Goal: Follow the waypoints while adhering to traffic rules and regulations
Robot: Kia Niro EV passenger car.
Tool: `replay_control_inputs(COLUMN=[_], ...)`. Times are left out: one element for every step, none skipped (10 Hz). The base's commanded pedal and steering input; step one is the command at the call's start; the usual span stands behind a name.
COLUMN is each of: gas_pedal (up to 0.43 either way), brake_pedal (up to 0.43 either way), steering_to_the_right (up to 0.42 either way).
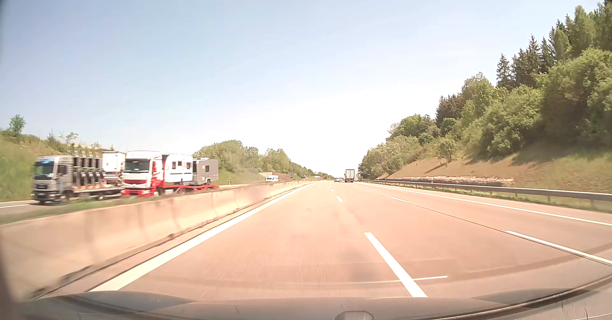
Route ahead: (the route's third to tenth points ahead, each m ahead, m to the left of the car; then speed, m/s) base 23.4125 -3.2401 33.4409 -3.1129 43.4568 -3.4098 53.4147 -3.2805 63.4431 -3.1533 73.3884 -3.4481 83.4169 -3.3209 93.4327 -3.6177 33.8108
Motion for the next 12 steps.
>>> replay_control_inputs(gas_pedal=[0.248,0.248,0.240,0.240,0.240,0.228,0.228,0.228,0.228,0.228,0.228,0.228], brake_pedal=[0.000,0.000,0.000,0.000,0.000,0.000,0.000,0.000,0.000,0.000,0.000,0.000], steering_to_the_right=[0.006,0.006,0.006,0.005,0.005,0.004,0.003,0.003,0.002,0.002,0.002,0.002])
